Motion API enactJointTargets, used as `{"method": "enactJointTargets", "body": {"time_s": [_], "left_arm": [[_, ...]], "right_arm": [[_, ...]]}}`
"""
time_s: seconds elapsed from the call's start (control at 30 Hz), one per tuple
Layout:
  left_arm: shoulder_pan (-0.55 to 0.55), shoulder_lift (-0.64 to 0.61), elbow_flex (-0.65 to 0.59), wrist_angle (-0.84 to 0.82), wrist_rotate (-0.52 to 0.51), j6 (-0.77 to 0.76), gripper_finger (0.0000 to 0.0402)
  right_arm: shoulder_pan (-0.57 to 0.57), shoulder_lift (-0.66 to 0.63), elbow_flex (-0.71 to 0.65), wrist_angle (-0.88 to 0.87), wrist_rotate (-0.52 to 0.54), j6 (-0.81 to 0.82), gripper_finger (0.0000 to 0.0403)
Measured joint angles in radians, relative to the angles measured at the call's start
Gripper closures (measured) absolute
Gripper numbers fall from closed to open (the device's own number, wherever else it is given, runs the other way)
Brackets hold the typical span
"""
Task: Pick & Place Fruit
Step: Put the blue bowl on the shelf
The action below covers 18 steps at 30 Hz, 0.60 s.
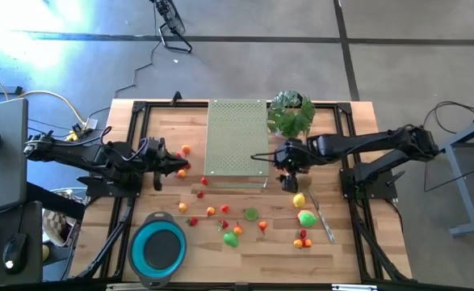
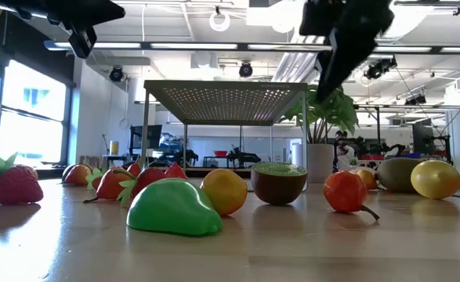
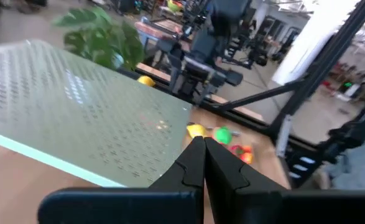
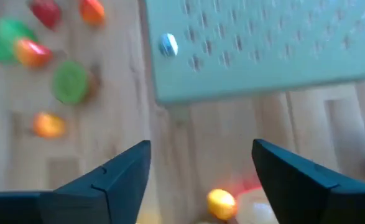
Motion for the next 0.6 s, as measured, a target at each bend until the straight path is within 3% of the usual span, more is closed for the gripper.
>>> {"method": "enactJointTargets", "body": {"time_s": [0.23,0.6], "left_arm": [[0.000,0.000,0.000,0.000,0.049,-0.106,0.0402],[0.000,0.000,0.000,-0.008,0.116,-0.172,0.0402]], "right_arm": [[0.002,0.000,0.094,-0.067,-0.072,0.125,0.0205],[0.062,0.000,0.104,-0.068,-0.070,0.274,0.0342]]}}
